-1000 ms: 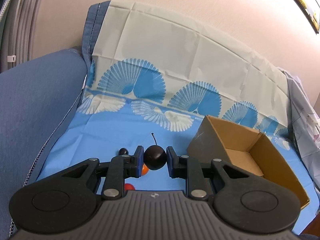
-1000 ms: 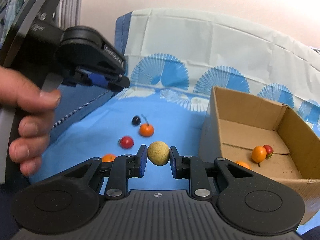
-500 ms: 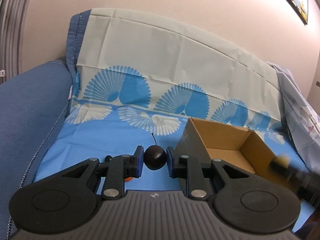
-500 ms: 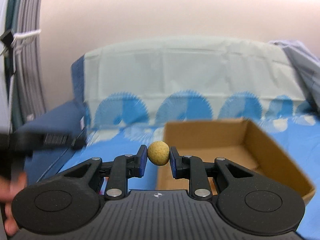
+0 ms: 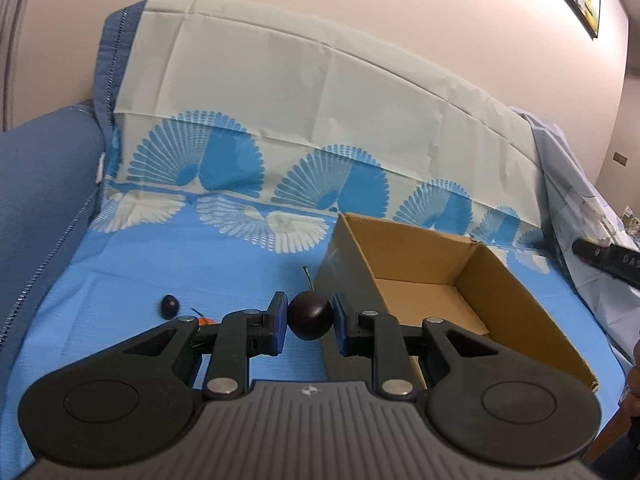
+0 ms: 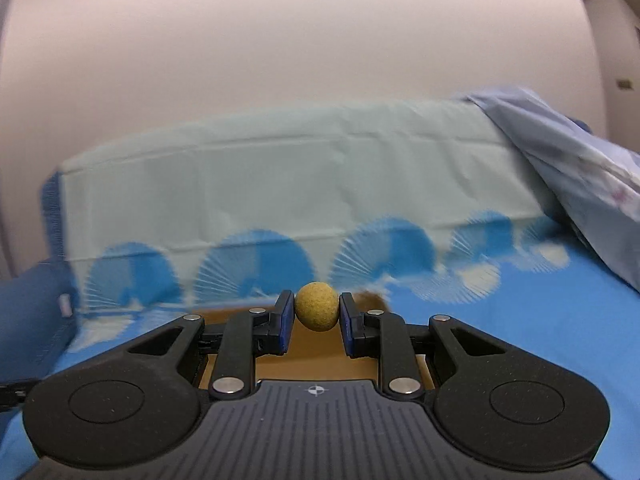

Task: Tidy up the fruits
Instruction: 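Carry the black cherry and yellow-green fruit over the box with both tools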

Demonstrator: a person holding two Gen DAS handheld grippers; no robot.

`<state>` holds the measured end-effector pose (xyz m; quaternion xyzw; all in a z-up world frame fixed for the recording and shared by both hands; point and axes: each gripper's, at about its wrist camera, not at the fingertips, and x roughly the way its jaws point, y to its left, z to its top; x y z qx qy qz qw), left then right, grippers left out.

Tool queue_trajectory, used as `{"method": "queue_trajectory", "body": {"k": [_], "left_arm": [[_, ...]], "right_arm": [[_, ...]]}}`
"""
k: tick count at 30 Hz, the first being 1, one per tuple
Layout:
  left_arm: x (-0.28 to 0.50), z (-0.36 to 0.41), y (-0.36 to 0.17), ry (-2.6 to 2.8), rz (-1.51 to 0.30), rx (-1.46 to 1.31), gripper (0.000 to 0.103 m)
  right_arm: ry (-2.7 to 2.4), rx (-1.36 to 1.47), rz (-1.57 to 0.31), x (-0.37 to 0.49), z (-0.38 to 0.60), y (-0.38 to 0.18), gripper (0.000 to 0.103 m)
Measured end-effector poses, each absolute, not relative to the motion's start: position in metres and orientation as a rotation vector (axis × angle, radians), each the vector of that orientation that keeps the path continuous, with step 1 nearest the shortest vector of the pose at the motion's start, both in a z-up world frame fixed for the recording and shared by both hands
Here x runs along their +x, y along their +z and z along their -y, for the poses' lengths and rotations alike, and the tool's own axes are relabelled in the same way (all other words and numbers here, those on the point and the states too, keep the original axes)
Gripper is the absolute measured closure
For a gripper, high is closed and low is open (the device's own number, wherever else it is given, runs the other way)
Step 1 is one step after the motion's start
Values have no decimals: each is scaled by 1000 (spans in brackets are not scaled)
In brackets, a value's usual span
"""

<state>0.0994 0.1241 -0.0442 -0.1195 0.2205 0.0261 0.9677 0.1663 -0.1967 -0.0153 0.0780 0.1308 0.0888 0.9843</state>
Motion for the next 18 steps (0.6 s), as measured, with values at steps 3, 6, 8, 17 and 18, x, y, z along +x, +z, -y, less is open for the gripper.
{"method": "queue_trajectory", "body": {"k": [3, 6, 8, 17, 18], "left_arm": [[107, -118, -48, 30, -449, -250, 77], [116, -110, -52, 2, -452, -252, 77], [121, -102, -56, -20, -455, -256, 77], [133, -67, -61, -111, -420, -223, 77], [134, -65, -61, -118, -419, -218, 77]], "right_arm": [[150, 186, -294, 173, 211, -24, 78], [141, 185, -308, 177, 217, -30, 78], [139, 155, -302, 176, 216, -31, 78], [164, 74, -325, 181, 211, -36, 78], [165, 78, -330, 182, 210, -36, 78]]}}
